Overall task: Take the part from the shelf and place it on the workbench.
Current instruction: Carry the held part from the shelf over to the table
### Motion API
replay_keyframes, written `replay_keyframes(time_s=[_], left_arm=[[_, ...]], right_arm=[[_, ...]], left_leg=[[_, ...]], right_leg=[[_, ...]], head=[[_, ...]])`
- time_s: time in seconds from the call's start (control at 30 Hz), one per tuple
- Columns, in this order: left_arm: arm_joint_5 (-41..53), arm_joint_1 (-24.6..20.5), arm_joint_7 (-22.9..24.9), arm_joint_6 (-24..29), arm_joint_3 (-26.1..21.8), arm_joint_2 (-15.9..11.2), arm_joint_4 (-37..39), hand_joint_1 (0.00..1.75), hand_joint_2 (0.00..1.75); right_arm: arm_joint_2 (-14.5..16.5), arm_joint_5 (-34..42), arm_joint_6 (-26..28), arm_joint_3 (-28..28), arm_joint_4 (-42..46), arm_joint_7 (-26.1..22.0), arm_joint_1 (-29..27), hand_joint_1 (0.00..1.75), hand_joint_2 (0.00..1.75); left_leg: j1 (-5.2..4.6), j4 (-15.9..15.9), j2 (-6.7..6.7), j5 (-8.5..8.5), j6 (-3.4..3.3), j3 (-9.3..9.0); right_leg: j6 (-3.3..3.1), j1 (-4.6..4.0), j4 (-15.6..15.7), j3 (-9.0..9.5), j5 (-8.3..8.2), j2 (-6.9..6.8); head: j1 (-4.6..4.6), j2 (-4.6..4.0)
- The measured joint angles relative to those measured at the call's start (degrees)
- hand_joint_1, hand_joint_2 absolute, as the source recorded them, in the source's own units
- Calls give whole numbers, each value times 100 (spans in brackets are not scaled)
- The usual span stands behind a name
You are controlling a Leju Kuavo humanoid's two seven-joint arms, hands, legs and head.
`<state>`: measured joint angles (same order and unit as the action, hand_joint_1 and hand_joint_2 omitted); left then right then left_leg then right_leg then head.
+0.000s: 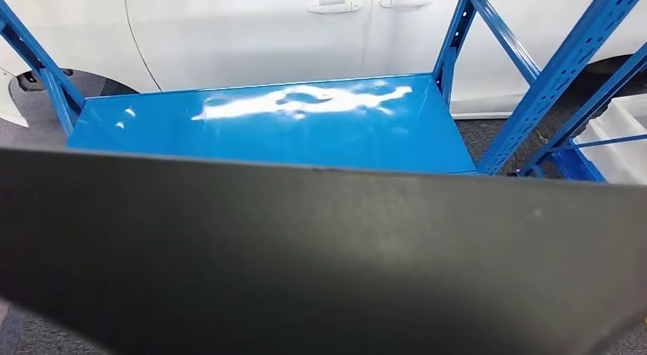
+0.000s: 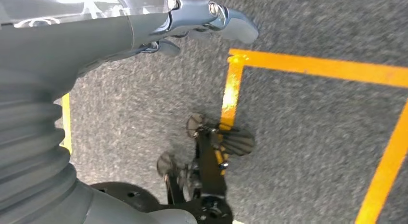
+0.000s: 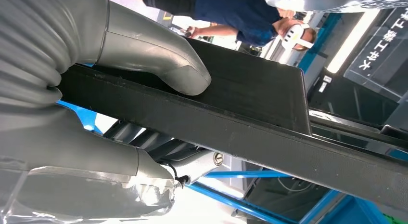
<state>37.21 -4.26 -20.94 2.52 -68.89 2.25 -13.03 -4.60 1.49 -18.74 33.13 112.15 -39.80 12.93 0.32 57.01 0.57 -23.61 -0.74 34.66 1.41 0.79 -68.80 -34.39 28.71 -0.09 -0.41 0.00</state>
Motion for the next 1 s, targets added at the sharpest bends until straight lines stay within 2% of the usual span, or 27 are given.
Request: replay_keyframes(time_s=[0.03,0.07,0.1,0.13,0.17,0.2,0.23,0.27,0.33,0.37,0.4,0.43,0.47,0.5,0.53,0.57,0.6,0.63,0.7,0.73,0.77,0.83,0.87,0.9,0.93,0.97,1.0], left_arm=[[1,0,9,4,0,0,0,0,175],[1,0,14,8,0,0,0,0,175],[2,2,19,13,0,-1,0,0,175],[2,5,22,16,0,-1,0,0,175],[2,12,24,20,0,-4,0,0,175],[2,19,26,25,0,-6,0,0,175],[2,29,26,28,0,-6,0,0,175],[2,38,25,31,0,-6,0,0,175],[2,42,20,32,0,-2,0,0,175],[2,39,18,33,0,-2,0,0,175],[2,37,17,33,0,-2,0,0,175],[2,35,17,34,0,-2,0,0,175],[2,34,18,34,0,-3,0,0,175],[2,29,17,34,-1,-4,-1,0,175],[2,18,17,34,-1,-8,-2,0,175],[2,4,19,36,-1,-13,-4,0,175],[2,-9,19,39,-1,-16,-5,0,175],[1,-16,25,41,-1,-19,-7,0,175],[0,-11,43,42,-4,-16,-7,0,175],[0,-8,56,40,-5,-14,-7,0,175],[1,-6,65,34,-6,-13,-7,0,175],[6,-7,83,20,-7,-13,-7,0,175],[9,-5,97,14,-8,-13,-7,0,175],[13,-5,114,12,-9,-12,-7,0,175],[15,-5,130,12,-11,-12,-7,0,175],[15,-7,140,12,-13,-10,-7,0,175],[15,-10,144,12,-15,-9,-7,0,175]], right_arm=[[0,2,-13,-4,27,-1,-1,175,175],[1,5,-26,-10,54,-1,-4,175,175],[1,9,-38,-16,75,-2,-7,175,175],[1,13,-50,-21,89,-3,-13,175,175],[1,16,-67,-27,96,-2,-19,175,175],[1,17,-88,-32,99,-2,-23,175,175],[2,19,-115,-36,101,-1,-27,175,175],[3,21,-149,-43,102,0,-28,175,175],[7,23,-211,-59,102,0,-29,175,175],[8,22,-238,-70,102,0,-30,175,175],[9,22,-258,-81,101,0,-30,175,175],[9,22,-274,-91,101,0,-29,175,175],[10,22,-287,-103,101,0,-28,175,175],[11,22,-295,-113,101,0,-26,175,175],[14,22,-297,-121,103,0,-24,175,175],[17,21,-298,-128,105,0,-22,175,175],[21,20,-301,-134,108,-1,-19,175,175],[25,16,-304,-140,110,-1,-17,175,175],[27,-2,-309,-159,109,-2,-12,175,175],[27,-15,-308,-172,107,-1,-9,175,175],[27,-33,-304,-187,104,-1,-7,175,175],[25,-84,-288,-212,95,0,-7,175,175],[23,-110,-279,-220,88,0,-14,175,175],[19,-134,-268,-225,81,0,-21,175,175],[13,-157,-253,-228,75,0,-27,175,175],[8,-181,-232,-229,71,0,-31,175,175],[3,-204,-209,-229,69,0,-32,175,175]], left_leg=[[-6,49,-5,39,23,79],[-12,80,-9,80,51,127],[-15,95,-12,127,83,157],[-15,90,-15,181,118,175],[-7,78,-16,222,155,191],[2,102,-20,181,188,227],[12,200,-23,31,217,281],[22,410,-25,-227,243,358],[33,1120,-25,-827,282,527],[35,1473,-25,-978,295,569],[35,1705,-25,-977,299,548],[35,1748,-26,-841,293,437],[34,1584,-26,-657,277,225],[29,1233,-28,-537,247,-89],[16,744,-27,-541,210,-456],[3,308,-23,-621,179,-755],[-15,-16,-19,-726,147,-953],[-37,-189,-14,-789,121,-1033],[-31,-251,7,-690,60,-986],[-20,-270,26,-616,25,-943],[-4,-289,50,-541,-3,-889],[-6,-273,98,-439,-37,-755],[-9,-253,126,-402,-37,-689],[-11,-227,159,-374,-33,-631],[-10,-195,192,-355,-26,-578],[-8,-158,226,-346,-17,-537],[-7,-119,260,-346,-5,-507]], right_leg=[[-27,-9,468,334,30,2],[-61,-23,830,573,104,4],[-99,-40,1059,704,184,7],[-143,-57,1152,728,197,8],[-192,-55,1150,677,142,2],[-241,-50,1161,624,80,-8],[-289,-42,1173,557,6,-19],[-326,-35,1184,474,-76,-29],[-357,-50,1179,280,-233,-32],[-358,-59,1173,176,-313,-32],[-354,-66,1166,72,-391,-33],[-346,-71,1157,-29,-464,-33],[-337,-77,1146,-123,-533,-33],[-326,-81,1136,-202,-596,-32],[-307,-91,1126,-265,-651,-30],[-281,-99,1121,-300,-701,-33],[-250,-99,1125,-314,-747,-40],[-212,-95,1138,-318,-796,-46],[-139,-81,1151,-343,-857,-46],[-109,-74,1057,-400,-773,-32],[-79,-65,841,-500,-597,-18],[-26,-31,78,-781,-82,-2],[0,-17,-290,-885,107,-2],[20,-5,-499,-902,198,-3],[32,5,-476,-798,185,-10],[33,12,-213,-578,85,-30],[25,14,201,-286,-47,-84]], head=[[-3,0],[-8,0],[-3,0],[2,0],[14,0],[24,0],[16,0],[8,0],[-14,0],[-15,0],[-15,0],[-15,0],[-15,0],[-16,0],[-16,0],[-12,1],[-13,1],[-20,1],[-32,1],[-21,1],[1,1],[33,1],[38,1],[40,0],[43,1],[45,1],[47,1]])
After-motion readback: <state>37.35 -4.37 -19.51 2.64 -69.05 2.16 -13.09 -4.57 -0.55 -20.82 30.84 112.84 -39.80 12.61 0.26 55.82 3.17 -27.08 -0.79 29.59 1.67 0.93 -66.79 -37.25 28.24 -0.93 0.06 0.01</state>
